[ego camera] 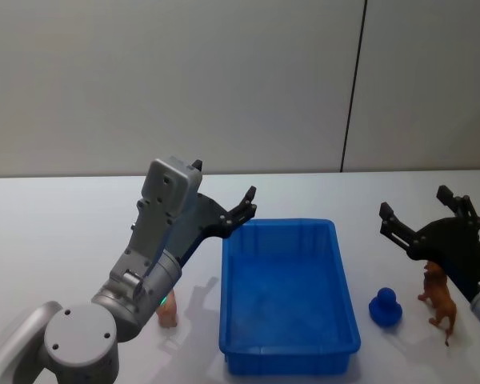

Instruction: Pick up the two dolls from the table and place them into the box.

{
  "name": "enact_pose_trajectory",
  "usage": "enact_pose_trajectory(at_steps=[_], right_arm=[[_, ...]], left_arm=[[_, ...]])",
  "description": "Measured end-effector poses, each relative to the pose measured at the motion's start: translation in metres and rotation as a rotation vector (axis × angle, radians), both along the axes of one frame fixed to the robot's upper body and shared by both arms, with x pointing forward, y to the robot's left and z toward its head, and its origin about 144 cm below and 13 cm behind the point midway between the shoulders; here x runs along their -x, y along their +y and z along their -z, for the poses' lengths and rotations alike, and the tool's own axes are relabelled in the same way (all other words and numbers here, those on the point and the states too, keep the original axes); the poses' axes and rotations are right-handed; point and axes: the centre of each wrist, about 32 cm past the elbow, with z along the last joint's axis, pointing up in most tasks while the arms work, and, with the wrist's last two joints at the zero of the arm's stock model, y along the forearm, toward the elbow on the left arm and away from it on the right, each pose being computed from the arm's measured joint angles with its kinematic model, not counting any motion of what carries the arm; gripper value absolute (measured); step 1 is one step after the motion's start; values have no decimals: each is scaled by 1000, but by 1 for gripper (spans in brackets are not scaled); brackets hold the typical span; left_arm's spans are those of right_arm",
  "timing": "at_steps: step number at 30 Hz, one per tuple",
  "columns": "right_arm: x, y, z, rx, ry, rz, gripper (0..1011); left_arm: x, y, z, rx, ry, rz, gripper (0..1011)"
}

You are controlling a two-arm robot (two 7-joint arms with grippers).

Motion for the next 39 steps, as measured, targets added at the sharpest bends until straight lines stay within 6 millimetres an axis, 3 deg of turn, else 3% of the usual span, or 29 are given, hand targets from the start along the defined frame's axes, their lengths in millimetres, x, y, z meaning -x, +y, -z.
enact_pose_trajectory(at_steps=[39], right_arm=[[0, 0, 0, 0, 0, 0, 1003]], left_arm=[[0, 0, 0, 0, 0, 0, 1001]])
